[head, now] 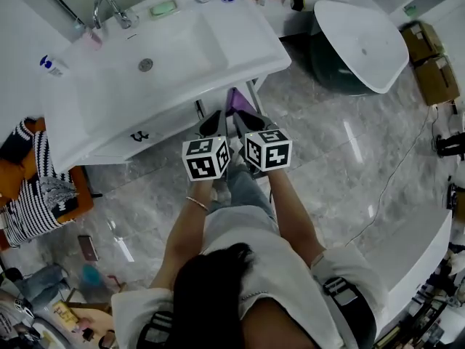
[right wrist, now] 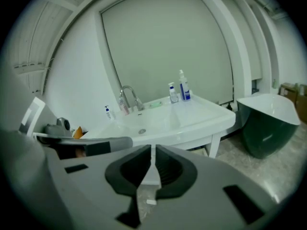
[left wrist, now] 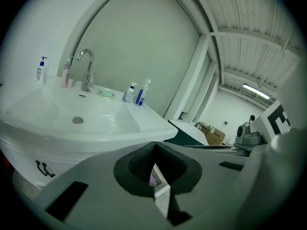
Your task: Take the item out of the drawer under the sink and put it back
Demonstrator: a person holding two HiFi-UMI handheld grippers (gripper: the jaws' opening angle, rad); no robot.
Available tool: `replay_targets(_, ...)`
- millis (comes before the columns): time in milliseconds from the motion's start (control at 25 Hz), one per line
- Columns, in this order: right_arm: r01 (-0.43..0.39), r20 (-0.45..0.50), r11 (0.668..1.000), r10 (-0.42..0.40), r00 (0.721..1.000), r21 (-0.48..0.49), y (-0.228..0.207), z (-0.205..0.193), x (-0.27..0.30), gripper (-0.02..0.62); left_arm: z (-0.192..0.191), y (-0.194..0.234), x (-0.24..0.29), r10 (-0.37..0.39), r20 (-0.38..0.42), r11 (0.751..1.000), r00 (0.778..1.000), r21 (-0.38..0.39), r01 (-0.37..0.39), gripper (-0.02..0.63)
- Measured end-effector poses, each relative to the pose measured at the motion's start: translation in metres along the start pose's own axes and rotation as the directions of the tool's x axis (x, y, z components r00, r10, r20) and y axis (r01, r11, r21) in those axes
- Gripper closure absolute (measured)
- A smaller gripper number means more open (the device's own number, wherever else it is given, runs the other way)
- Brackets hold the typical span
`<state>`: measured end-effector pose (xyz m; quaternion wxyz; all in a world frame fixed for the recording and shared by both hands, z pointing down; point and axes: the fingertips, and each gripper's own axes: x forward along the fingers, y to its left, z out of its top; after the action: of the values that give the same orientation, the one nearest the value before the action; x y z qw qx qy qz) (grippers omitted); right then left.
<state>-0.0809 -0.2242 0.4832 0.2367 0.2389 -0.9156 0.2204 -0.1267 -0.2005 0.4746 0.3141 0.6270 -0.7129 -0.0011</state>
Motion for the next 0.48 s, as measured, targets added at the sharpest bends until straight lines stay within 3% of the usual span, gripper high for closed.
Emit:
replay_targets(280,0.081,0.099,0.995,-0.076,0.992,-0.049,0.012,0.015,-0.016,0.578,0.002,0.0,-0.021,-0.024,0.032,1.0,0.999,-0.02,0.024,0.603)
replay_targets(480,0.103,0.118,0.993,-0.096,0.988,-0.059,0.015,0.017,-0.022,0.578,0.003,-0.008,-0.023,-0.057,0.034,0.998,0.998,0.022,0.057,0.603)
